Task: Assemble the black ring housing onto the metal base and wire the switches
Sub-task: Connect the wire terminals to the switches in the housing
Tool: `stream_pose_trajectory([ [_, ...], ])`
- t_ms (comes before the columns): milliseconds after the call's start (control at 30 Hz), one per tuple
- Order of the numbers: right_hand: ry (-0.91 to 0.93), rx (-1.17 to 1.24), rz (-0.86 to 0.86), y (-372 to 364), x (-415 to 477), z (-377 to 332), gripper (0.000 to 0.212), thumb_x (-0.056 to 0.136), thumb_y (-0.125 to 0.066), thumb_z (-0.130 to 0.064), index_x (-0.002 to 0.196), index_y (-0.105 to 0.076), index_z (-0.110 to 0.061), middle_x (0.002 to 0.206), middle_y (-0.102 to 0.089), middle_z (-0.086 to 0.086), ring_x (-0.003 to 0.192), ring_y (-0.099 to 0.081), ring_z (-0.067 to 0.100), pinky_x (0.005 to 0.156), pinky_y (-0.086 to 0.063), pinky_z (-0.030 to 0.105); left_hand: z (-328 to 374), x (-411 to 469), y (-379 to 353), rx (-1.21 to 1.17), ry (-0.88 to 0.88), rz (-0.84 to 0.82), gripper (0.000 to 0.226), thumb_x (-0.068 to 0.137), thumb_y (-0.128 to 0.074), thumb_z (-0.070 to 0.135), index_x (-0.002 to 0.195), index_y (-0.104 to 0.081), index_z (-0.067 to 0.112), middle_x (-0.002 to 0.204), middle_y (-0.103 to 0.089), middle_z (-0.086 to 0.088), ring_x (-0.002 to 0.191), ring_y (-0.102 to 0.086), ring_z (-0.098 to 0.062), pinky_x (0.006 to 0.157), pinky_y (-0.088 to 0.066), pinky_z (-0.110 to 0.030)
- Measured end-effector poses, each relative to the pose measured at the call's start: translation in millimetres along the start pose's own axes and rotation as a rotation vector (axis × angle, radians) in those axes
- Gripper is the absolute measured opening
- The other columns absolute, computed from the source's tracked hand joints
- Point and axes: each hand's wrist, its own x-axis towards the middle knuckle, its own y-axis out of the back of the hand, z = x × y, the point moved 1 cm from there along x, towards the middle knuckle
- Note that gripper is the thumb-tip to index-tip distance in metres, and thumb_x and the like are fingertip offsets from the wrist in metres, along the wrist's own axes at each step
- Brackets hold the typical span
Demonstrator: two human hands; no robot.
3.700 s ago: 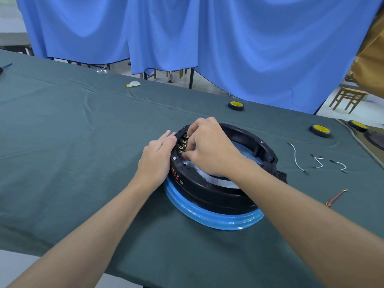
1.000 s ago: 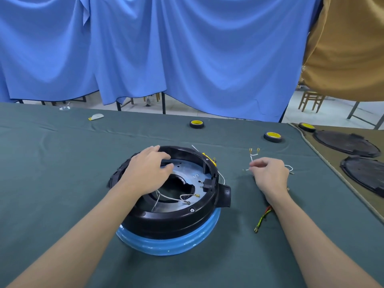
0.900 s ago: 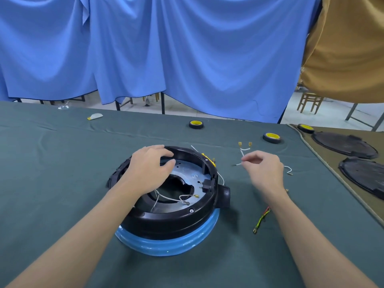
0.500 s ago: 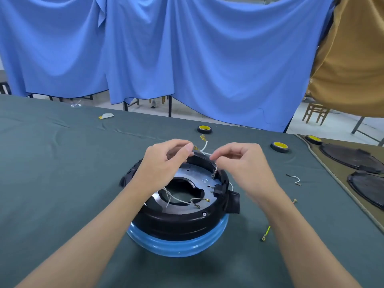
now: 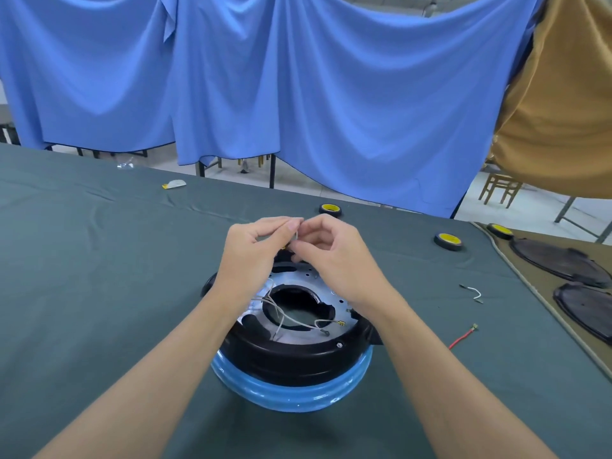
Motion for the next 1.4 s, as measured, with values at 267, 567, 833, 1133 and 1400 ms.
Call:
stream_pose_trajectory([
  [267, -0.212, 0.054, 0.046, -21, 16, 5, 0.018, 0.089, -0.066, -0.013, 0.073, -0.070, -0.018, 0.063, -0.069, -0.002, 0.050, -0.050, 0.007, 0.058, -0.043, 0.027, -6, 17, 54, 0.204, 0.143, 0.143, 0.013, 0.098, -0.058, 0.029, 0.099, -0.070, 0.029, 0.098, -0.073, 0.017, 0.099, -0.067, -0.002, 0.092, -0.048, -0.027],
  [567, -0.461, -0.083, -0.009, -45, 31, 15, 0.009, 0.089, -0.063, -0.005, 0.083, -0.068, -0.002, 0.077, -0.073, 0.016, 0.044, -0.057, 0.009, 0.045, -0.045, 0.019, -50, -6, 64, 0.160, 0.376, -0.003, 0.041, 0.096, -0.060, 0.011, 0.137, -0.056, 0.012, 0.134, -0.061, 0.006, 0.118, -0.057, -0.005, 0.109, -0.038, -0.026],
  [833, -0.544, -0.095, 0.051, -60, 42, 18, 0.009, 0.090, -0.061, -0.005, 0.093, -0.067, 0.002, 0.075, -0.060, 0.009, 0.060, -0.054, 0.018, 0.049, -0.049, 0.023, -65, -6, 70, 0.035, 0.465, 0.010, 0.034, 0.095, -0.058, 0.009, 0.127, -0.066, 0.017, 0.126, -0.067, 0.001, 0.118, -0.061, -0.015, 0.112, -0.040, -0.039],
  [1133, -0.676, 0.020, -0.030, -64, 45, 20, 0.006, 0.088, -0.058, -0.002, 0.084, -0.060, -0.006, 0.073, -0.053, 0.006, 0.055, -0.042, 0.014, 0.044, -0.036, 0.020, -67, -6, 70, -0.003, 0.464, 0.020, 0.033, 0.094, -0.058, 0.011, 0.124, -0.068, 0.020, 0.126, -0.067, -0.003, 0.119, -0.061, -0.020, 0.112, -0.039, -0.041],
  [1400, -0.680, 0.032, -0.008, -67, 47, 18, 0.009, 0.087, -0.057, -0.002, 0.080, -0.060, -0.007, 0.069, -0.048, 0.004, 0.054, -0.040, 0.013, 0.042, -0.035, 0.018, -68, -6, 70, -0.010, 0.454, 0.019, 0.031, 0.095, -0.057, 0.010, 0.122, -0.068, 0.021, 0.124, -0.068, -0.003, 0.118, -0.062, -0.021, 0.111, -0.040, -0.042],
])
